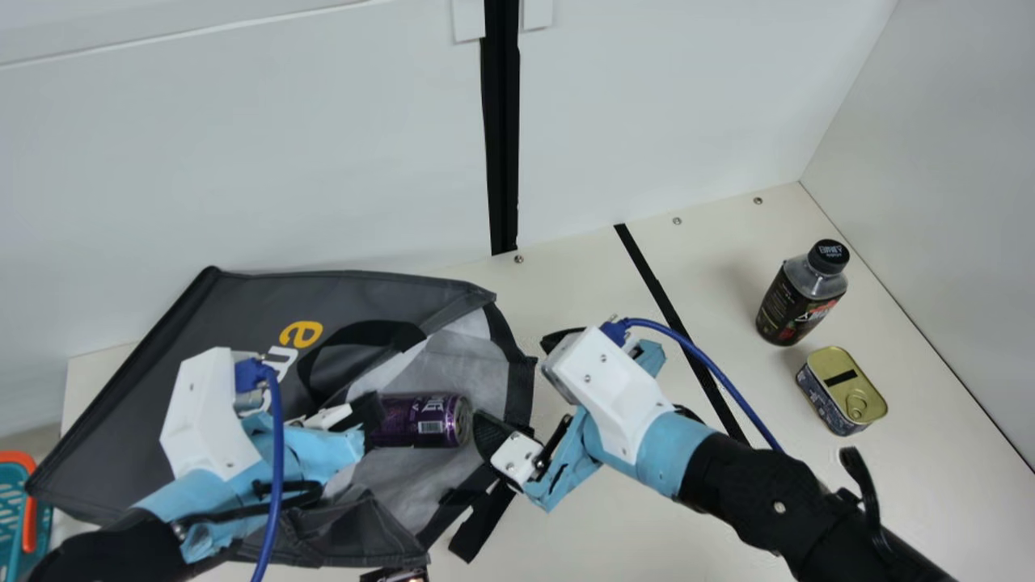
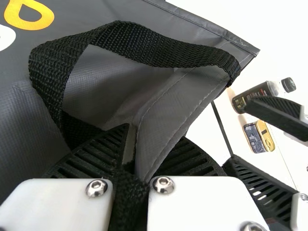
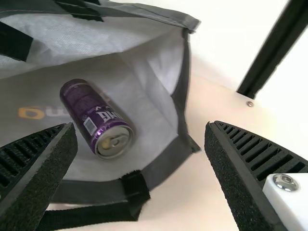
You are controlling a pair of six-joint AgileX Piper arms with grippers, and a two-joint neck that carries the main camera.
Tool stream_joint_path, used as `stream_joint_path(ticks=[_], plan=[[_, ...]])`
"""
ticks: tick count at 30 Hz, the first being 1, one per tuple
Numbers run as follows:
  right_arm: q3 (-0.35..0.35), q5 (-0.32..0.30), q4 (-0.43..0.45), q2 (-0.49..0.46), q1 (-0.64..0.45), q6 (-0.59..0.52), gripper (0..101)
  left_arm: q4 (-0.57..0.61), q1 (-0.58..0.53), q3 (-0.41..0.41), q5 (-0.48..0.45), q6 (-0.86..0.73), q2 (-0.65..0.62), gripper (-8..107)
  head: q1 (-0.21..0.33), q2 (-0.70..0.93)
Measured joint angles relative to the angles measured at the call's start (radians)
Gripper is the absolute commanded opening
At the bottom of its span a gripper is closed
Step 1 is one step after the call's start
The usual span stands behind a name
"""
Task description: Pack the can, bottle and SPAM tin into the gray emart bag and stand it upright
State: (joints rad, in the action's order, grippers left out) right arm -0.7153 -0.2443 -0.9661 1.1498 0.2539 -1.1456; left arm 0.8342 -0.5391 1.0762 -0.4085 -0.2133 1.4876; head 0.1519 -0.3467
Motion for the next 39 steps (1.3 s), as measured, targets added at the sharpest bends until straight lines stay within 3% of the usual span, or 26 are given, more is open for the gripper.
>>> stream_joint_path(ticks=[21,31,39], plan=[[-0.002,-0.073,0.375,-0.159,-0.125,0.346,95,0.0,0.0,0.0,0.0,0.0,0.0,-8,0.0,0.0],[-0.043,-0.115,0.521,-0.195,-0.186,0.439,95,0.0,0.0,0.0,0.0,0.0,0.0,-8,0.0,-0.002],[-0.089,-0.162,0.587,-0.198,-0.246,0.452,95,0.0,0.0,0.0,0.0,0.0,0.0,-8,0.0,0.0]])
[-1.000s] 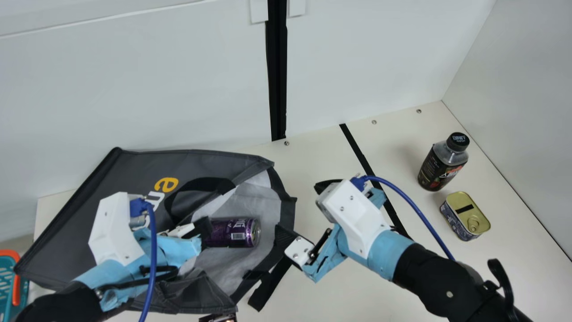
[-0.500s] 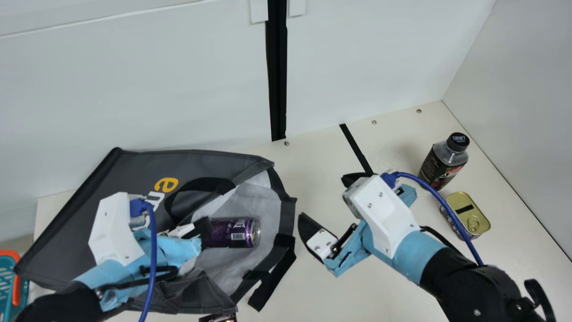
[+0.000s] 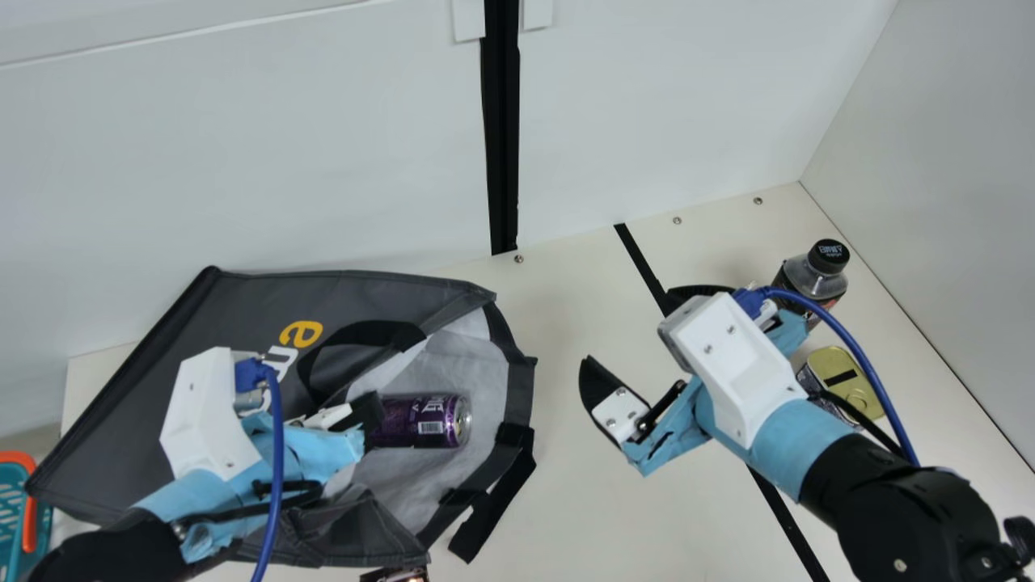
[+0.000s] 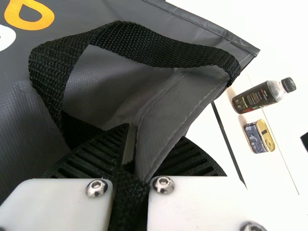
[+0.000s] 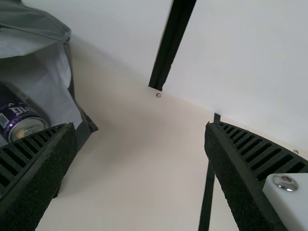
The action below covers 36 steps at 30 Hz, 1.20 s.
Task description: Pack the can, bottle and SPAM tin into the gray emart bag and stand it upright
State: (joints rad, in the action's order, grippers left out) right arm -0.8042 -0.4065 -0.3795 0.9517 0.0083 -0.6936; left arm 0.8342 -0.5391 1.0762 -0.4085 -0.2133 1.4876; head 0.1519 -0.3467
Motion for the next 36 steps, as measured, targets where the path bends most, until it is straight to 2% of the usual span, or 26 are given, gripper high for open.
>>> stream_joint_path(ticks=[6,19,24,30,36], plan=[[-0.037,-0.043,-0.006,0.014,-0.067,-0.045,95,0.0,0.0,0.0,0.0,0.0,0.0,-8,0.0,-0.002],[-0.103,-0.125,-0.114,0.054,-0.262,-0.222,95,0.0,0.0,0.0,0.0,0.0,0.0,-8,0.0,0.0],[-0.128,-0.156,-0.122,0.07,-0.345,-0.275,95,0.0,0.0,0.0,0.0,0.0,0.0,-8,0.0,-0.002],[-0.171,-0.193,-0.071,0.079,-0.435,-0.237,95,0.0,0.0,0.0,0.0,0.0,0.0,-8,0.0,0.0],[-0.207,-0.239,0.017,0.066,-0.474,-0.141,95,0.0,0.0,0.0,0.0,0.0,0.0,-8,0.0,-0.002]])
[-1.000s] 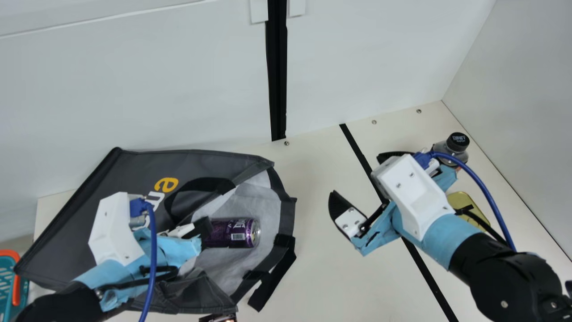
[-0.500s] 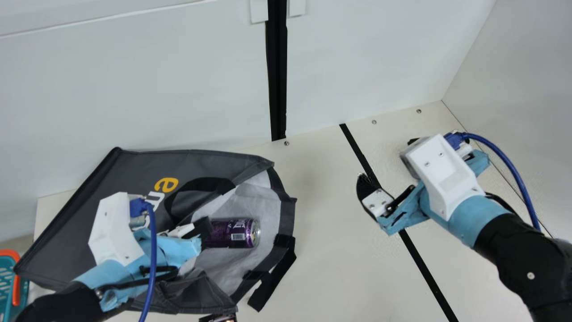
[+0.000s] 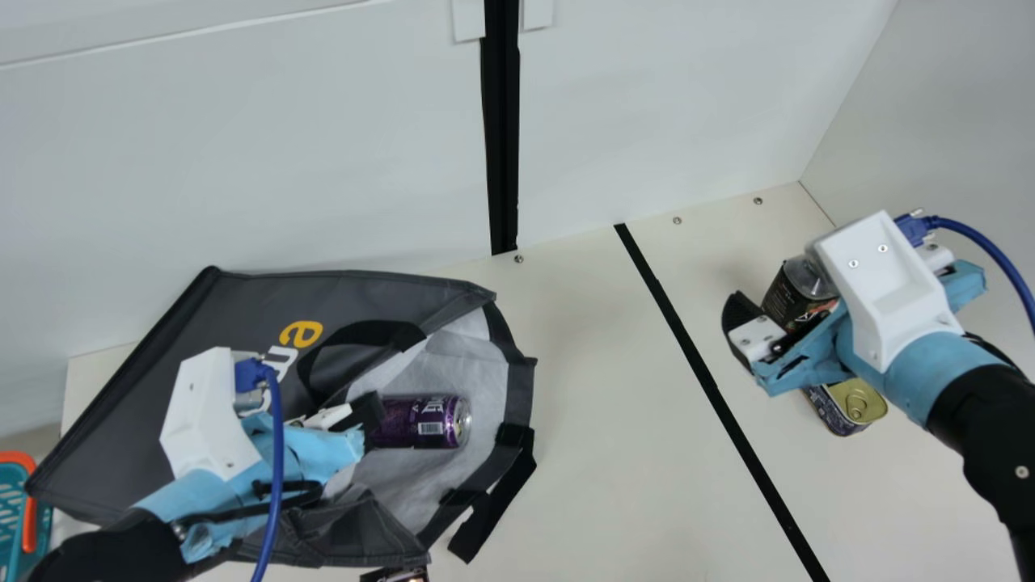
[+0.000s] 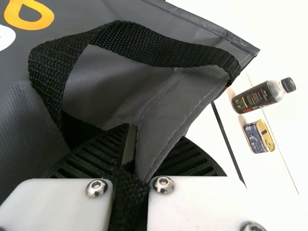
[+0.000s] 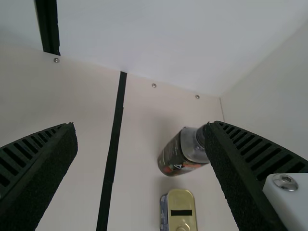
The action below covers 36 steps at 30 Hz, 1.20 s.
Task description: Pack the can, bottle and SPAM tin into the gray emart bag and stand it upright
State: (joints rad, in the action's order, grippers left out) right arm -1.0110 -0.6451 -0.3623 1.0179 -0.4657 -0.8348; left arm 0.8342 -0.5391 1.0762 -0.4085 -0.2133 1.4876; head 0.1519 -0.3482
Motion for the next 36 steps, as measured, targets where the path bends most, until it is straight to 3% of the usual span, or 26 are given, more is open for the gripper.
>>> stream_joint_path(ticks=[16,27,36], plan=[[-0.068,-0.169,0.372,-0.088,0.086,0.43,95,0.0,0.0,0.0,0.0,0.0,0.0,-8,0.0,0.0],[-0.117,-0.318,0.642,-0.113,0.268,0.744,95,0.0,0.0,0.0,0.0,0.0,0.0,-8,0.0,0.0],[-0.132,-0.431,0.782,-0.114,0.426,0.937,95,0.0,0.0,0.0,0.0,0.0,0.0,-8,0.0,0.0]])
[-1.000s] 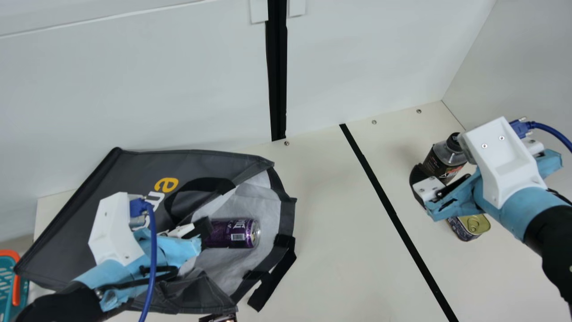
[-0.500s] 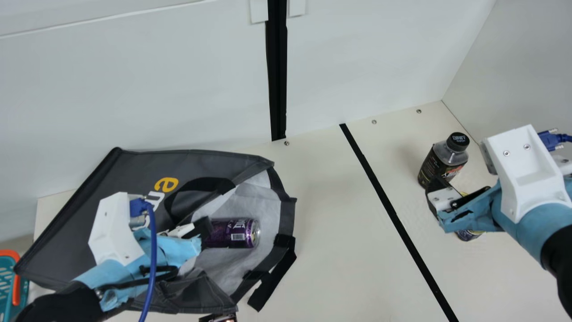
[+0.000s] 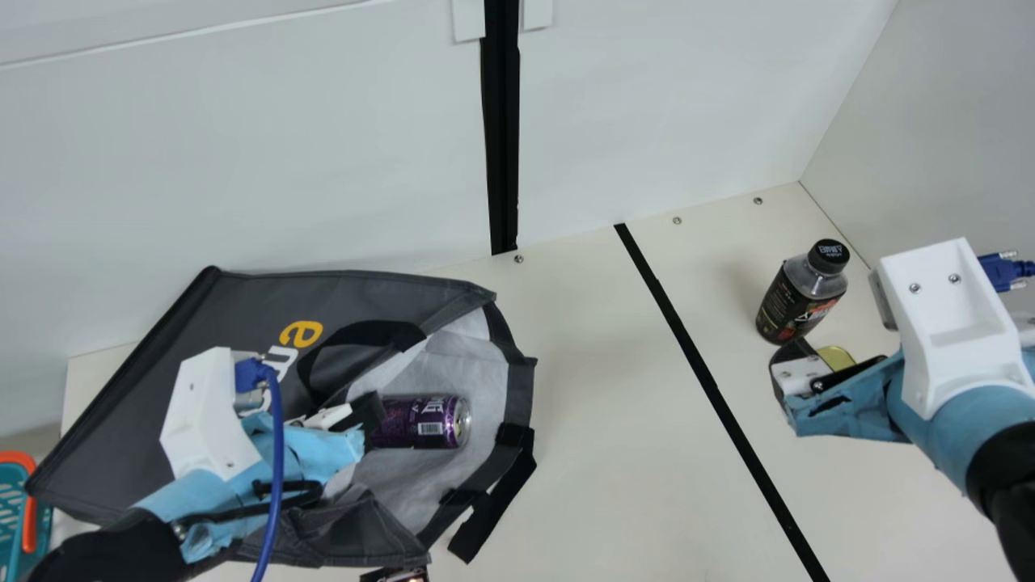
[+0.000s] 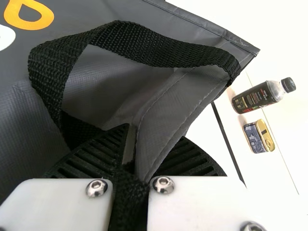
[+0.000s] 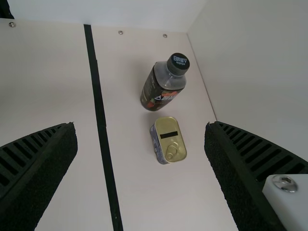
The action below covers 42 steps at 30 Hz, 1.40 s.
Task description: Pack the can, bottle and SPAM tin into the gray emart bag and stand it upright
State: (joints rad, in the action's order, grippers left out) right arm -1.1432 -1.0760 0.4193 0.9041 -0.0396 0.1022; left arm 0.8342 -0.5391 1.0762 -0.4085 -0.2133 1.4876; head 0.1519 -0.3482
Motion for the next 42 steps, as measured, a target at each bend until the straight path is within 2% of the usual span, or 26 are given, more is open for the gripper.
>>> stream_joint_path(ticks=[14,17,27,42], plan=[[-0.002,-0.133,0.112,-0.03,0.149,0.179,95,0.0,0.0,0.0,0.0,0.0,0.0,-8,0.0,0.0],[0.003,-0.144,0.128,-0.034,0.158,0.199,95,0.0,0.0,0.0,0.0,0.0,0.0,-8,0.0,0.002],[0.014,-0.146,0.122,-0.058,0.118,0.17,95,0.0,0.0,0.0,0.0,0.0,0.0,-8,0.0,0.0],[-0.001,-0.145,0.055,-0.087,0.016,0.068,95,0.0,0.0,0.0,0.0,0.0,0.0,-8,0.0,0.002]])
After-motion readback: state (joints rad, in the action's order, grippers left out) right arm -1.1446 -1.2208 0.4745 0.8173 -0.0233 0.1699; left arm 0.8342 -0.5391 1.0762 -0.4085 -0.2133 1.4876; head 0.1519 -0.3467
